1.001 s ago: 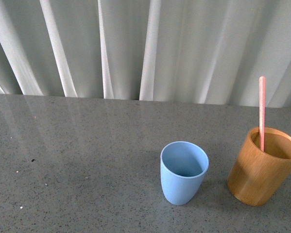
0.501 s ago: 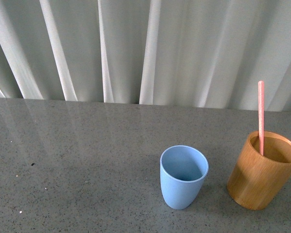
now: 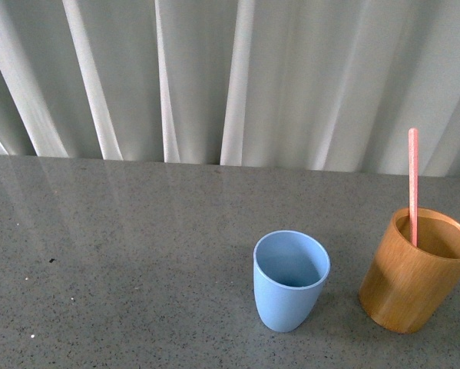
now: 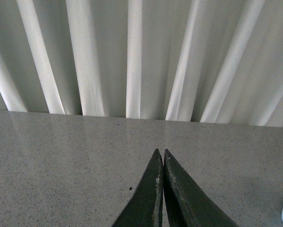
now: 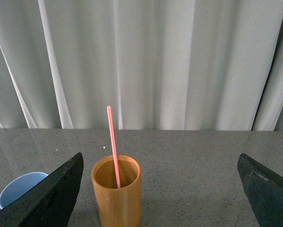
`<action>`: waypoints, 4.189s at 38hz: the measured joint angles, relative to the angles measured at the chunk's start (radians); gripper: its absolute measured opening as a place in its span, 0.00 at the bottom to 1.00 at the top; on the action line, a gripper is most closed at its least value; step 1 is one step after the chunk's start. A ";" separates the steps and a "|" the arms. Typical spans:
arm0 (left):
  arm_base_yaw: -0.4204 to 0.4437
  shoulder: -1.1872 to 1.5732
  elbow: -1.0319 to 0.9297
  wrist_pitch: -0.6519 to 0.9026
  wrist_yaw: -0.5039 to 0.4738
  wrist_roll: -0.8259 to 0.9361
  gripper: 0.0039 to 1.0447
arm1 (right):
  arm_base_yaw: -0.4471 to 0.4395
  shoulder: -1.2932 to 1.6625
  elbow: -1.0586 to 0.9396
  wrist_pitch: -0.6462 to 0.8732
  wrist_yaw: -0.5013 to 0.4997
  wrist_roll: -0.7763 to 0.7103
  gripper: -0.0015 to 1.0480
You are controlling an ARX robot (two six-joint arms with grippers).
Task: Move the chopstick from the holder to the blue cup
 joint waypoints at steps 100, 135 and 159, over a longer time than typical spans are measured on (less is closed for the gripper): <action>0.000 -0.312 0.000 -0.318 0.000 0.001 0.94 | -0.039 1.198 0.373 0.365 -0.256 0.026 0.90; 0.000 -0.312 0.000 -0.318 0.000 0.001 0.94 | 0.037 1.682 0.692 0.473 -0.211 -0.015 0.90; 0.000 -0.312 0.000 -0.318 0.000 0.001 0.94 | 0.104 1.825 0.809 0.497 -0.193 0.008 0.67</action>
